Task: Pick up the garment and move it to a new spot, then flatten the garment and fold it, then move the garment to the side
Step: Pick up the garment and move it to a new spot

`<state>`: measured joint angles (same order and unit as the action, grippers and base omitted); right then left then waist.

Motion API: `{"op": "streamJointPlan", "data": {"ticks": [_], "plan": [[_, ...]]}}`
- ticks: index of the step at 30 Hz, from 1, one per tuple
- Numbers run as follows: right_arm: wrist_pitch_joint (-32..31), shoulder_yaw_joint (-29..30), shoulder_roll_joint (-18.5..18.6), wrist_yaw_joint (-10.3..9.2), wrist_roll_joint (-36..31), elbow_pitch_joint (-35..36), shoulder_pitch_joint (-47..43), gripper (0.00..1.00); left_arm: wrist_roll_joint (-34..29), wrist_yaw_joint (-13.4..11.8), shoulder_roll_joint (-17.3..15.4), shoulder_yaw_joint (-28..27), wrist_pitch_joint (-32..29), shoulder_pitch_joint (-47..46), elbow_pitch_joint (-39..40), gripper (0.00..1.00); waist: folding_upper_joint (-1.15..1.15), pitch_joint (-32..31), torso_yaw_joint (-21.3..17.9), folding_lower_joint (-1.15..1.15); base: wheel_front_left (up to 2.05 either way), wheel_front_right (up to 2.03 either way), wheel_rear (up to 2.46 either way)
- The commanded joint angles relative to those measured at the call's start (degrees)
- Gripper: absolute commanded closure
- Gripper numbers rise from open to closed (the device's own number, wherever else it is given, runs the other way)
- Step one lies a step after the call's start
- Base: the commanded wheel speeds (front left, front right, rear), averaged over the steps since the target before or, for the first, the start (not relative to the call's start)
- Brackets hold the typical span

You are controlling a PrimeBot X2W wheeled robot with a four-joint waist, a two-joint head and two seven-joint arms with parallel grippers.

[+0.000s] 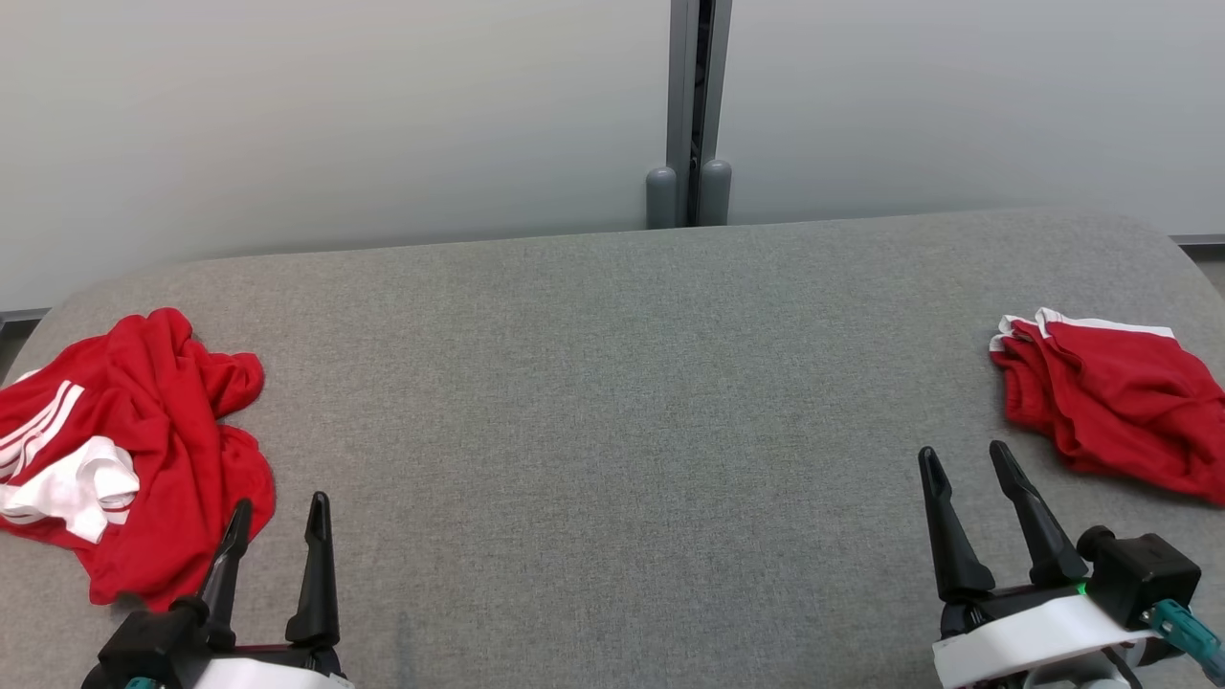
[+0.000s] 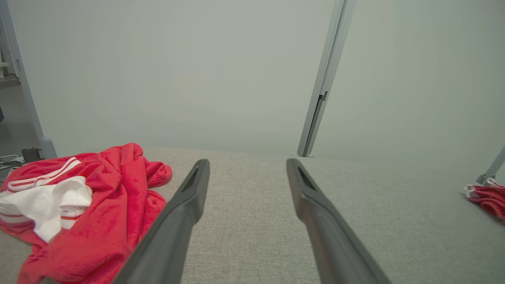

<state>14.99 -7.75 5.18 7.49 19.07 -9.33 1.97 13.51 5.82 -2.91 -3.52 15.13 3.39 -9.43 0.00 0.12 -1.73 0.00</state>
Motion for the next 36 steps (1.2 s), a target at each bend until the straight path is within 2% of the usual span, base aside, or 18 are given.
{"op": "streamJointPlan", "data": {"ticks": [1, 11, 16, 21, 36], "plan": [[0.28, 0.09, -0.02, 0.01, -0.4, 0.05, 0.52, 0.0, -0.34, -0.01, -0.13, -0.06, 0.0, -0.22, -0.07, 0.0, 0.0, 0.01, 0.01, 0.0, 0.0, 0.0, 0.0], [0.28, -0.75, 0.1, 0.01, -0.53, -1.15, 0.74, 0.0, 0.07, 0.24, -0.07, 0.33, 0.0, -0.81, -0.71, 0.0, 0.0, 0.16, 0.22, 0.0, 0.0, 0.0, 0.0], [0.22, -1.08, 0.15, 0.01, -0.26, -1.73, 0.98, 0.0, 0.32, 0.15, -0.13, 0.25, 0.0, -1.65, -1.48, 0.0, 0.0, 0.48, 2.03, 0.0, 0.0, 0.0, 0.0], [0.1, -2.24, -0.01, 0.01, 0.34, -2.37, 1.41, 0.0, 0.26, -0.23, -0.09, -1.2, 0.0, -2.2, -1.75, 0.0, 0.0, 0.62, 5.36, 0.0, 0.0, 0.0, 0.0], [0.13, -4.21, -0.01, 0.01, 0.89, -4.2, 3.46, 0.0, -0.09, -0.75, -0.1, -3.58, 0.0, -2.67, -2.22, 0.0, 0.0, 1.41, 19.2, 0.0, 0.0, 0.0, 0.0]]}}
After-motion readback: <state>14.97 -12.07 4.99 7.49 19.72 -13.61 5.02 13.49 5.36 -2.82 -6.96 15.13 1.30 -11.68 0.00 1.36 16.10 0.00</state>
